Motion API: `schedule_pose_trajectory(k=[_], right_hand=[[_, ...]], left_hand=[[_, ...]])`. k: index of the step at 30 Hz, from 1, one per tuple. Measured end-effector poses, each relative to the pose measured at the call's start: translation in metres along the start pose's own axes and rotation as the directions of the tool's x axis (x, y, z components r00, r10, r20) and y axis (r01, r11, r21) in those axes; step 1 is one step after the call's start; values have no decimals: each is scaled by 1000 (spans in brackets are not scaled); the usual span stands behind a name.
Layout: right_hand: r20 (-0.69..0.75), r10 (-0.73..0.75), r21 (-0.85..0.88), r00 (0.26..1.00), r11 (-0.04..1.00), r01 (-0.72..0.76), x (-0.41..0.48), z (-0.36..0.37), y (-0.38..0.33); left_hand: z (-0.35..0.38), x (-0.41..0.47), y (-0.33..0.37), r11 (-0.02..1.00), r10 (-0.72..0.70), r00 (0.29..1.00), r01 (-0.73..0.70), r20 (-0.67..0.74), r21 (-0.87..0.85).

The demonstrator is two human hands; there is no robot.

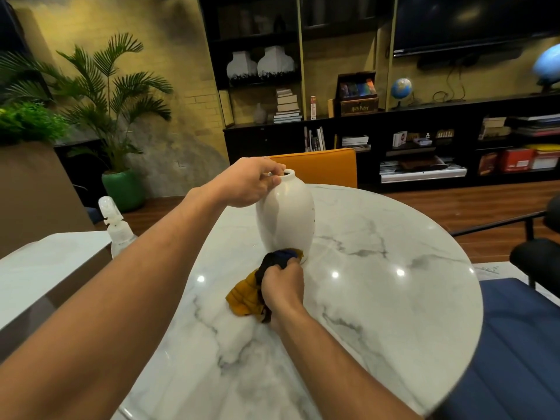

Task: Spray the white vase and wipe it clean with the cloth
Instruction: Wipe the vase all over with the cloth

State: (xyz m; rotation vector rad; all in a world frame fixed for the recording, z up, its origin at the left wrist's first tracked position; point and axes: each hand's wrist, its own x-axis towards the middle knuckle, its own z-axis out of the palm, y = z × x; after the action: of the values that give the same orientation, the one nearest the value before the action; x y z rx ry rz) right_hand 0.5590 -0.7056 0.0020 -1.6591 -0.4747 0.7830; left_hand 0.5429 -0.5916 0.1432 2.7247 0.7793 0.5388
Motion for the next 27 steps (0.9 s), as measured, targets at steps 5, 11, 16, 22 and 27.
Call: schedule_pose_trajectory(k=[5,11,16,22,27], right_hand=[[-34,0,60,999,998,2,0,-1,0],[-48,19,79,999,997,-15,8,-5,0],[-38,32,145,999,989,-26,14,-9,5],[-39,14,197,999,980,-7,16,-17,10],[-27,12,218,1000,976,-6,17,-19,14]], left_hand=[[0,0,1,1000,-12,1000,12,2,-1],[0,1,0,1000,-8,1000,8,4,-2],[0,4,-3,1000,8,1000,-8,2,5],[-3,8,-8,997,66,997,-64,47,-41],[-17,11,-10,992,96,980,-80,174,-94]])
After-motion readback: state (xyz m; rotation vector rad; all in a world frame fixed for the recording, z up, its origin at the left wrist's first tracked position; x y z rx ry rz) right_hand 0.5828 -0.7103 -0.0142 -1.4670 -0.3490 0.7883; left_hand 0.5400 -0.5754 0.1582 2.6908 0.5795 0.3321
